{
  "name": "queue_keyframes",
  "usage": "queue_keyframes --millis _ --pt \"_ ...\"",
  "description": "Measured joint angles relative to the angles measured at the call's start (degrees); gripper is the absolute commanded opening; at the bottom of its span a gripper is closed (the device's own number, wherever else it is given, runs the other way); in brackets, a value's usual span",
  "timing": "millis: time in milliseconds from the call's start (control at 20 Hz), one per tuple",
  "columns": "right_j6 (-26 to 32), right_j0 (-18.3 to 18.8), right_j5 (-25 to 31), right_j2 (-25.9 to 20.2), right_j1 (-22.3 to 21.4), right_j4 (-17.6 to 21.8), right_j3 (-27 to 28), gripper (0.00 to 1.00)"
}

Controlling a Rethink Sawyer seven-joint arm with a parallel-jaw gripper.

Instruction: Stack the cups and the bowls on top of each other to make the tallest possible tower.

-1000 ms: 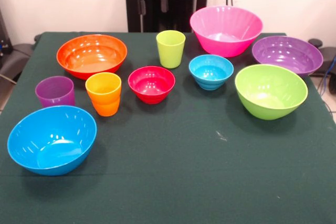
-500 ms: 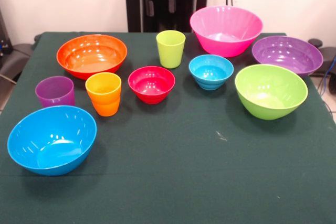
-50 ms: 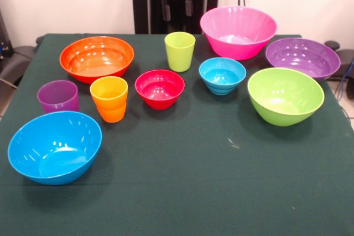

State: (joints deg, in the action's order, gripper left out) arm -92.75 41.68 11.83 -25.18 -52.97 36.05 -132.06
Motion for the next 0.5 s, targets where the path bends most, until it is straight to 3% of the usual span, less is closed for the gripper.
queue_keyframes --millis 500 --pt "0.0 0.9 0.0 -0.1 1.4 0.0 0.5 1.00"
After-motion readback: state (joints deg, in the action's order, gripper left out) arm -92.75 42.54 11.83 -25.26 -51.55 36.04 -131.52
